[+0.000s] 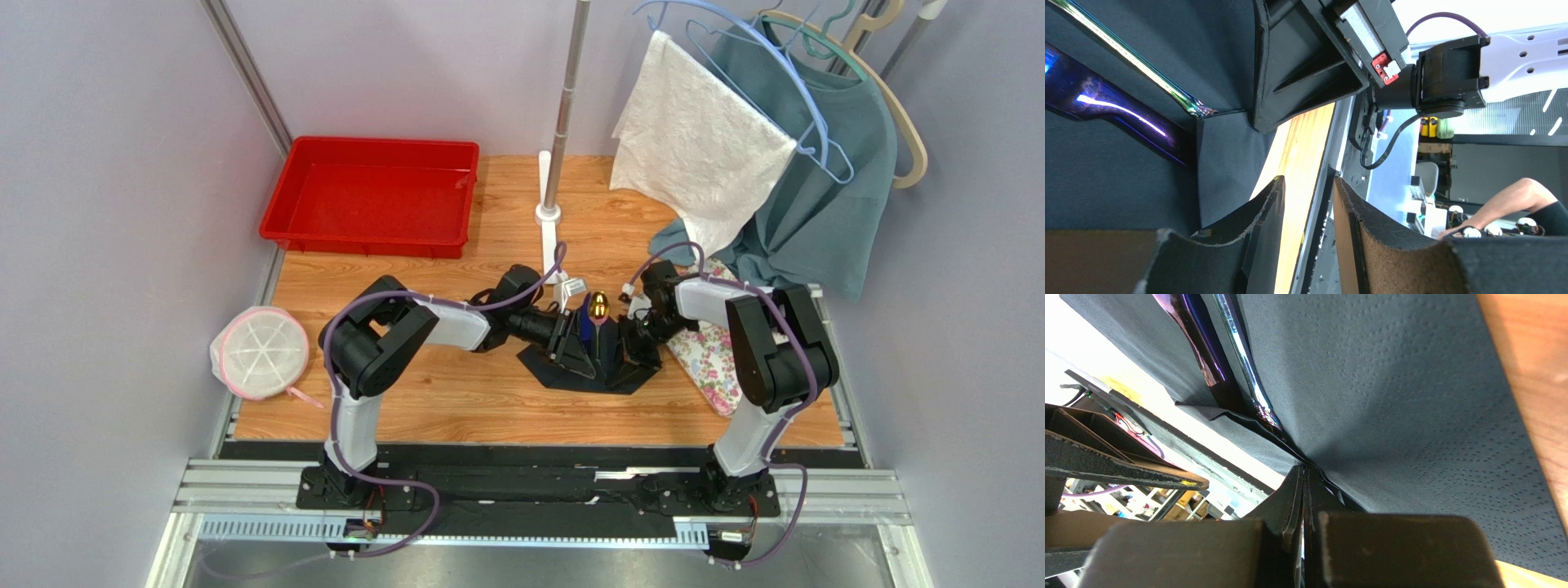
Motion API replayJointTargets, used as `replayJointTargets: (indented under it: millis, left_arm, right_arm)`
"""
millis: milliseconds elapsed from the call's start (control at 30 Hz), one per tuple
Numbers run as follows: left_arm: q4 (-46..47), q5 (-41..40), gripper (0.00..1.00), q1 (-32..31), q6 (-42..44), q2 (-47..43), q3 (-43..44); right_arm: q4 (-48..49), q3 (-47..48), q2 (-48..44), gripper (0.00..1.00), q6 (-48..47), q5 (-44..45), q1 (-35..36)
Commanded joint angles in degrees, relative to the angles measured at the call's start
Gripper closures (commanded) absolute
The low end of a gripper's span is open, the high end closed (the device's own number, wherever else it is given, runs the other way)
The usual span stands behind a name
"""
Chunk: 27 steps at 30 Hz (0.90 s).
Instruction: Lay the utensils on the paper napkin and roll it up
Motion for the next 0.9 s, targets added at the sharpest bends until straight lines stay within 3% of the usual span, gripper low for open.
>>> replayJointTargets:
  millis: [0,267,400,600,867]
  left_arm:
    - [1.6,2.0,0.58,0.6,-0.3,0.0,-1.2]
    - [-5.4,0.3,0.61,1.2,3.6,2.9,-1.0]
    - [-6.1,-0.1,0.69,2.5,2.4,5.5,-0.9]
    - [-6.1,-0.5,0.8,3.2,1.7,6.4,-1.1]
    - [-6.0,-1.3,0.83,3.6,0.9,7.2,-0.9]
  right_arm:
    - [2.6,1.5,1.1,1.0,-2.2,3.8,0.3]
    - [2.2,2.0,0.7,1.0,-2.4,4.1,0.2]
    - [1.9,2.4,0.7,1.0,-2.9,3.8,0.2]
    - [2.3,2.1,-4.3,1.0,-2.9,-3.6,0.2]
    - [4.0,-0.4,-5.6,1.0,-1.5,-9.6,2.2]
